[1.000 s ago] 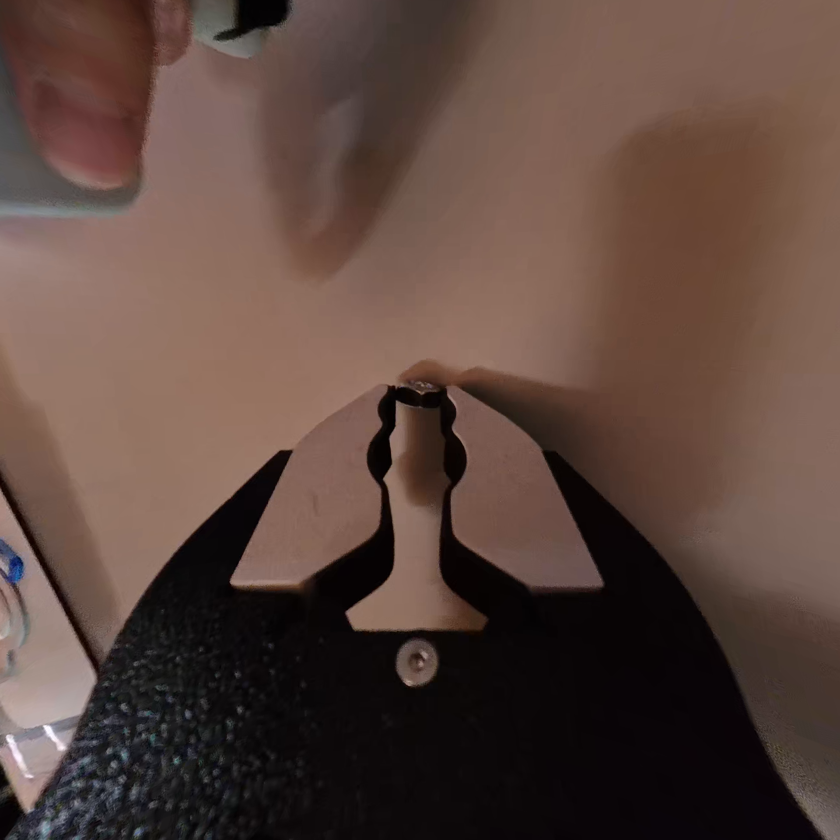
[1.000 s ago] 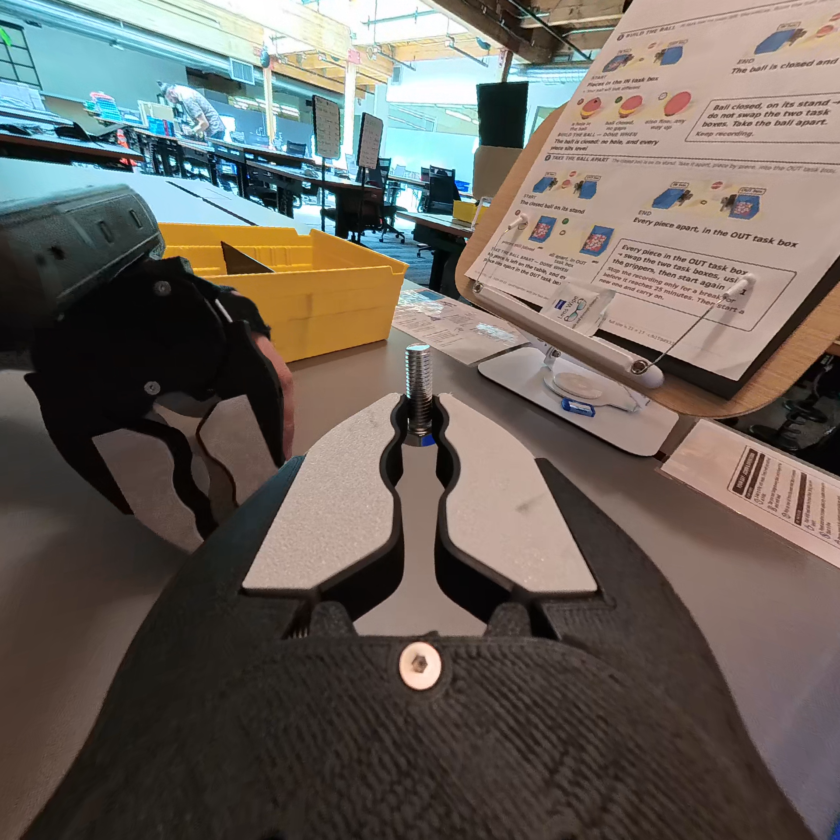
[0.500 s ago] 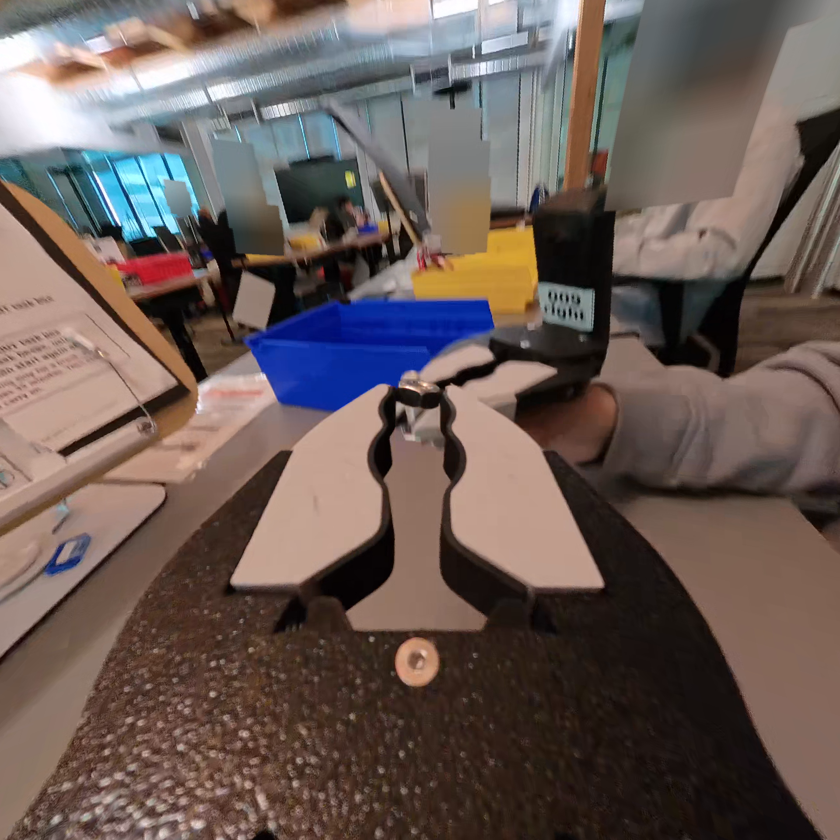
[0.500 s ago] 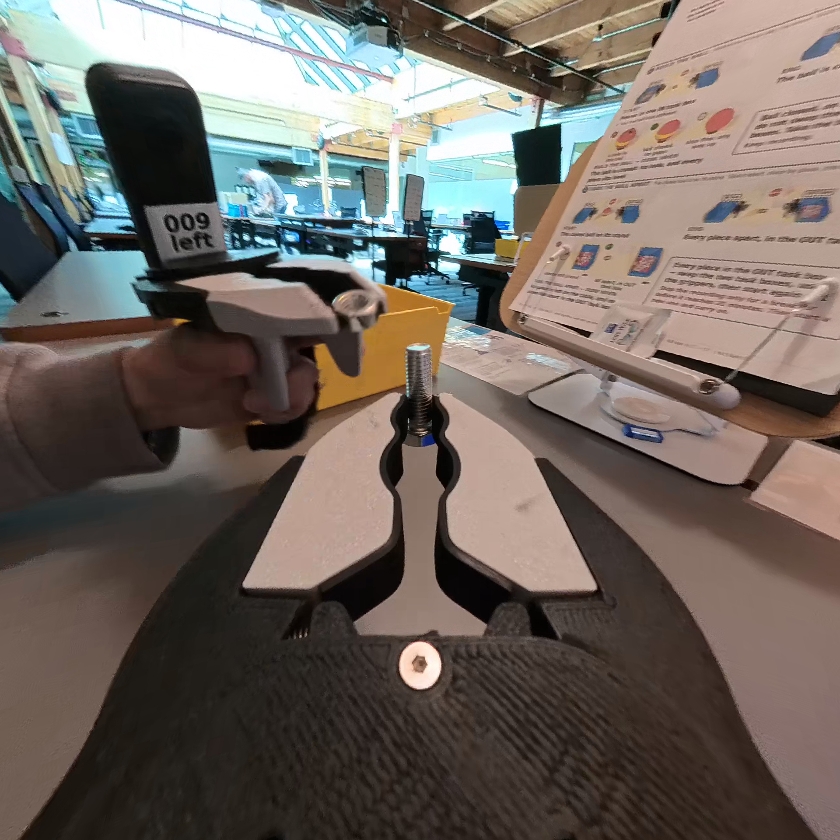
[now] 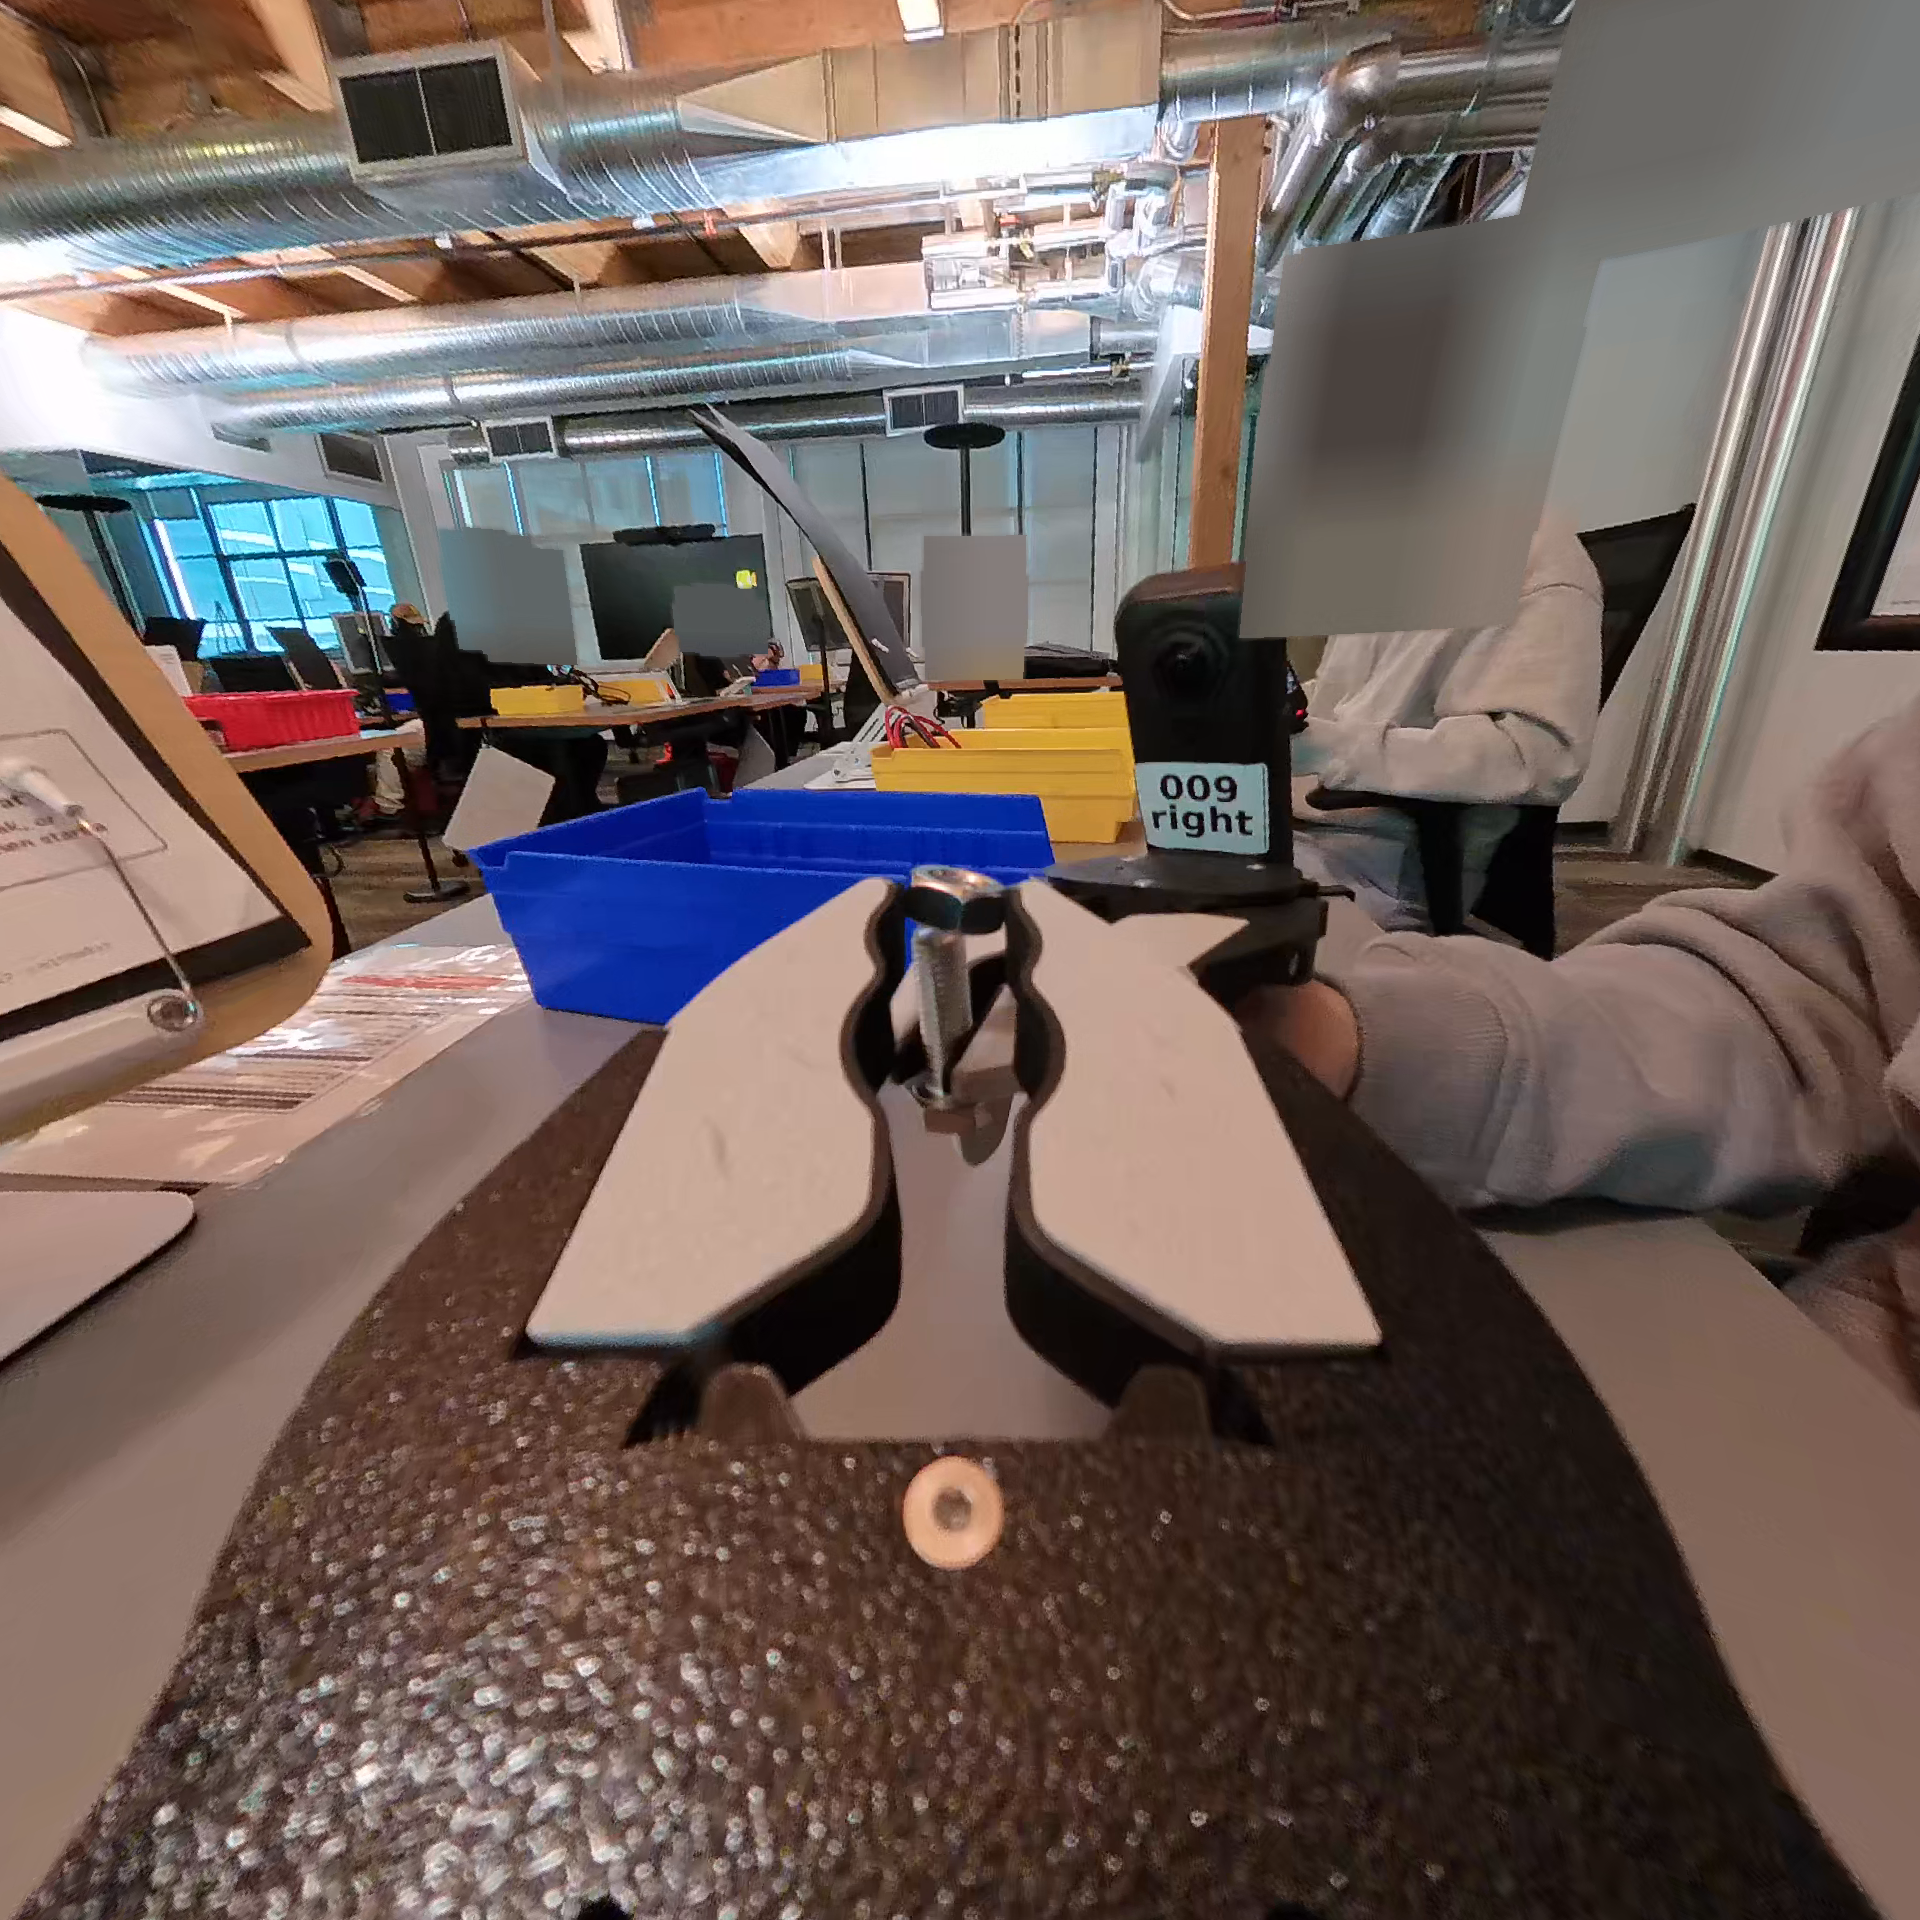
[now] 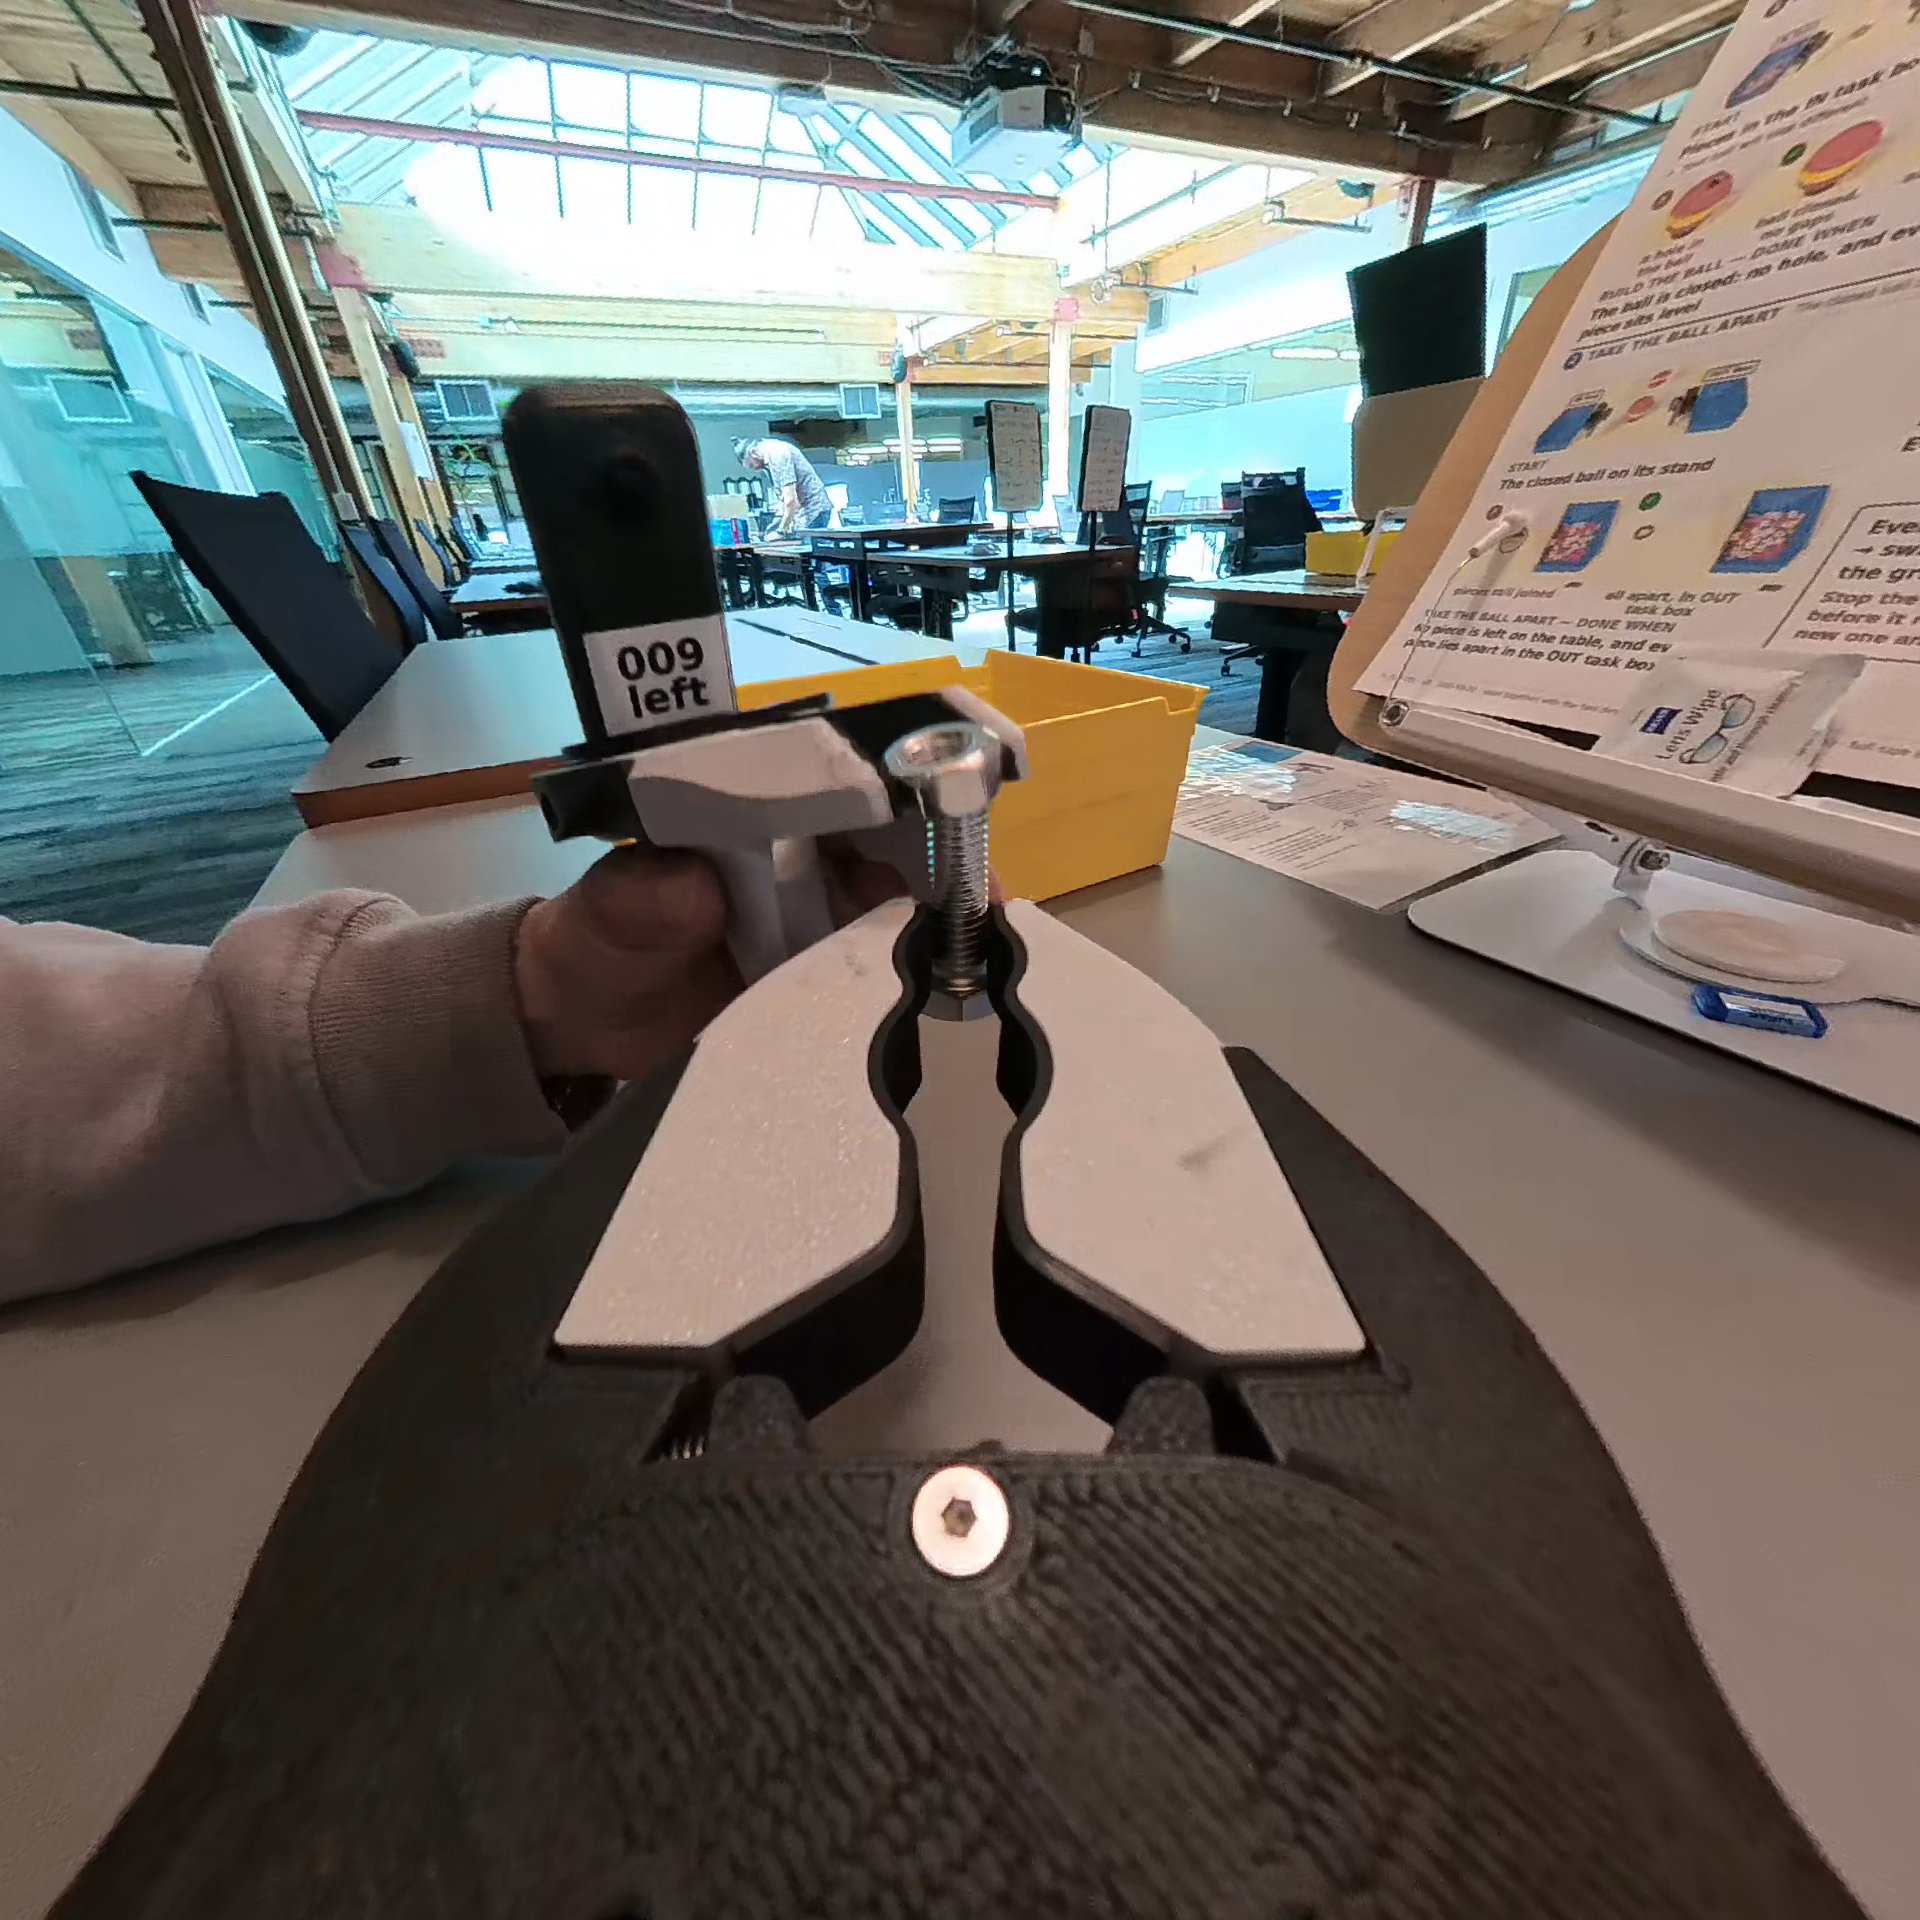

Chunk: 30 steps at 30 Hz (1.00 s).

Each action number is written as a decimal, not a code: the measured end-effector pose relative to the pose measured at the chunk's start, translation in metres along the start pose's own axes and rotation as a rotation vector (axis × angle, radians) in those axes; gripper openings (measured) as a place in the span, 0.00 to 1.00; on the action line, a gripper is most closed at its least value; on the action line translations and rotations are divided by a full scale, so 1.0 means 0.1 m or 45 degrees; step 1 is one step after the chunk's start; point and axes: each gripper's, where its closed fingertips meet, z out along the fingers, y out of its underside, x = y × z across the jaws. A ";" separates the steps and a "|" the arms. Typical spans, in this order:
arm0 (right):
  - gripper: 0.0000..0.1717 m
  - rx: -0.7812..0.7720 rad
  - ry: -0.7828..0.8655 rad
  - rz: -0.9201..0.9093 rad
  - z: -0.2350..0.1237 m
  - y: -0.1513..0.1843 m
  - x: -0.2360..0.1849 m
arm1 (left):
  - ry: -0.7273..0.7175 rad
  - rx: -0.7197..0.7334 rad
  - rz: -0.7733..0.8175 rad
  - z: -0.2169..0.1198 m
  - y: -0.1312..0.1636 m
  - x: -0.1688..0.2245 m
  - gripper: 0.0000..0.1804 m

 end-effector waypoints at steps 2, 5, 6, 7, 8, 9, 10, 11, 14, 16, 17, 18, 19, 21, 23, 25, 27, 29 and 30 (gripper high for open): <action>0.05 0.008 -0.011 0.007 0.00 -0.01 -0.01 | 0.007 0.025 -0.033 0.00 0.00 0.00 0.09; 0.05 0.030 -0.019 0.016 -0.01 -0.03 -0.01 | 0.006 0.054 -0.069 0.00 -0.01 -0.01 0.09; 0.05 0.031 -0.023 0.019 -0.01 -0.04 -0.02 | 0.009 0.060 -0.080 0.00 -0.01 0.00 0.09; 0.05 0.031 -0.024 0.019 -0.01 -0.04 -0.02 | 0.011 0.068 -0.091 -0.01 -0.01 0.00 0.09; 0.05 0.032 -0.024 0.016 -0.01 -0.03 -0.02 | 0.015 0.075 -0.100 -0.01 -0.01 0.00 0.09; 0.05 0.032 -0.028 0.014 -0.01 -0.03 -0.02 | 0.023 0.083 -0.112 -0.01 -0.01 0.00 0.09; 0.05 0.033 -0.034 0.015 -0.01 -0.03 -0.03 | 0.031 0.091 -0.126 -0.01 -0.01 0.01 0.09; 0.05 0.033 -0.036 0.015 -0.01 -0.03 -0.03 | 0.037 0.097 -0.137 -0.02 -0.01 0.01 0.09; 0.05 0.034 -0.062 0.021 -0.01 -0.04 -0.06 | 0.061 0.104 -0.141 -0.03 -0.02 0.03 0.09; 0.05 0.040 -0.086 0.036 -0.01 -0.04 -0.08 | 0.079 0.111 -0.154 -0.04 -0.03 0.04 0.10; 0.05 0.041 -0.100 0.044 -0.01 -0.04 -0.10 | 0.092 0.112 -0.167 -0.04 -0.04 0.05 0.10; 0.05 0.040 -0.111 0.052 -0.01 -0.04 -0.10 | 0.105 0.114 -0.182 -0.04 -0.03 0.06 0.09; 0.05 0.039 -0.114 0.054 -0.01 -0.04 -0.11 | 0.114 0.116 -0.194 -0.05 -0.03 0.06 0.09; 0.05 0.031 -0.119 0.047 0.00 -0.03 -0.12 | 0.133 0.121 -0.221 -0.06 -0.03 0.07 0.09; 0.05 0.028 -0.118 0.041 0.00 -0.03 -0.12 | 0.144 0.129 -0.242 -0.07 -0.03 0.07 0.10; 0.05 0.023 -0.114 0.033 0.00 -0.02 -0.12 | 0.140 0.132 -0.241 -0.07 -0.03 0.07 0.10; 0.05 0.022 -0.109 0.029 0.00 -0.02 -0.11 | 0.134 0.133 -0.237 -0.07 -0.03 0.06 0.10; 0.05 0.020 -0.106 0.026 0.00 -0.02 -0.11 | 0.127 0.133 -0.234 -0.06 -0.03 0.06 0.10; 0.05 0.019 -0.106 0.025 0.00 -0.02 -0.11 | 0.126 0.131 -0.233 -0.06 -0.03 0.06 0.10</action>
